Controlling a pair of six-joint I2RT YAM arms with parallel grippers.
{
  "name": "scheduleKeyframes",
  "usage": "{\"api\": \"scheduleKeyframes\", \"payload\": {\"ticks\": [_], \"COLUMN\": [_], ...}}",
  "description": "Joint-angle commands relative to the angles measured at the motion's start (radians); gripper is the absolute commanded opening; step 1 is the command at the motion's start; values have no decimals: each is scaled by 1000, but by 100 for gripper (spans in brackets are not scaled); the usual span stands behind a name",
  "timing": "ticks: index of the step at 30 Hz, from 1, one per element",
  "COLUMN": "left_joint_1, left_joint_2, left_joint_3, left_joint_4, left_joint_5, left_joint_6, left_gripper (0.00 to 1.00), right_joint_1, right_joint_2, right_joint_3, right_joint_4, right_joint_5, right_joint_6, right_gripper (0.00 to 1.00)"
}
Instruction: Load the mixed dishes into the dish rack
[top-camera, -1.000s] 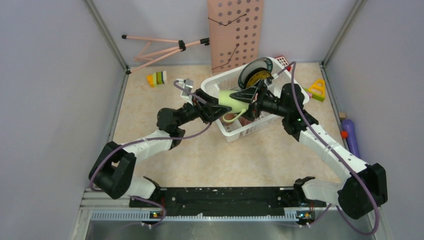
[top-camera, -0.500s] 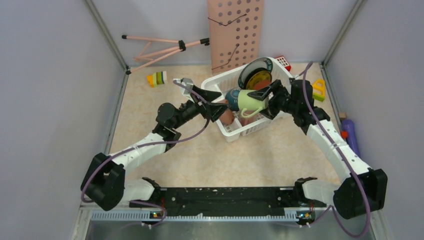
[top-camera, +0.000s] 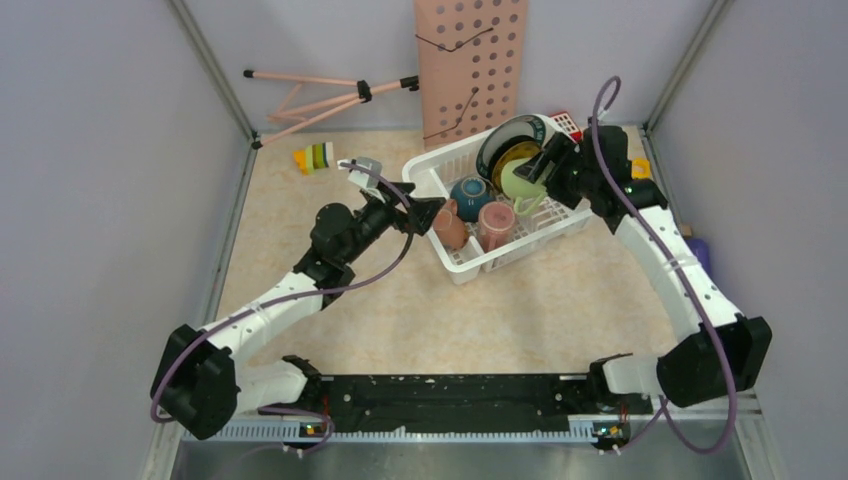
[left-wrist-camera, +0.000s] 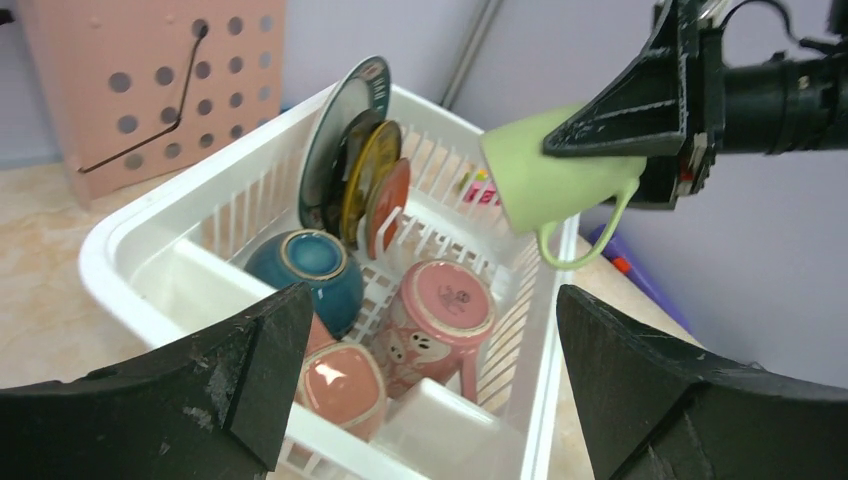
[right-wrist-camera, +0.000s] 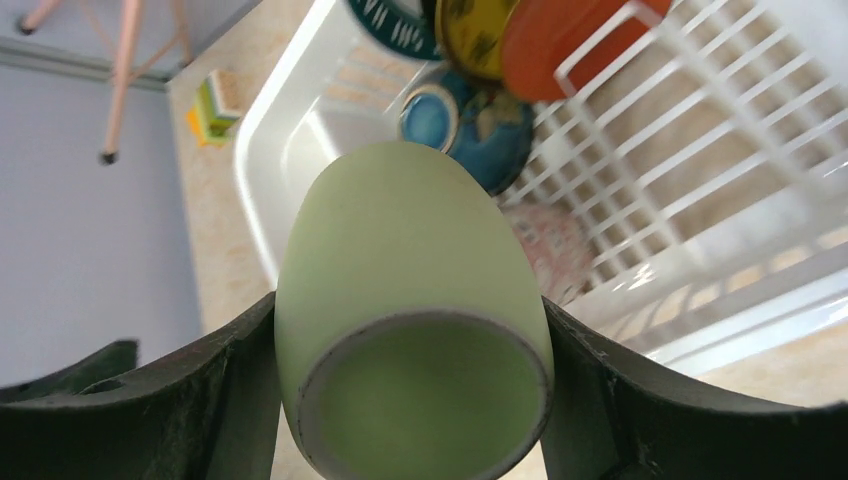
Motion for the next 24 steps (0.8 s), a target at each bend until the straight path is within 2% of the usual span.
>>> {"api": "scheduleKeyframes", "payload": {"ticks": [1,4,7,12,17,19,24], "left_joint_1": [-2,-3,-1,0,0,3,9], "left_joint_2": [-29,-29,-19,-13,17,34,35], "left_joint_3": [56,66,75,53,30,38,41], "left_joint_4": [-104,-146,-187,-195,-179,-186,-185], "left_joint_5": [-112,-181,-261,-286,-306,-293,-276], "left_joint_6": [56,61,53,36,-5,-26,-68], "left_gripper": [96,96,95,93,92,88,88], "right_joint_1": [-11,-11,-10,3,69,80,107], "right_joint_2": [82,123,168,250,301,317,335], "right_joint_3": [184,211,227,235,204,199,182], "right_joint_4": [-43,-28,-25,-10,84,132,180], "right_joint_5": [213,177,221,247,324,287,175], "right_joint_6": [-280,-420,-489,-580,-650,-686,-727], "right_gripper": [0,0,0,0,0,0,0]}}
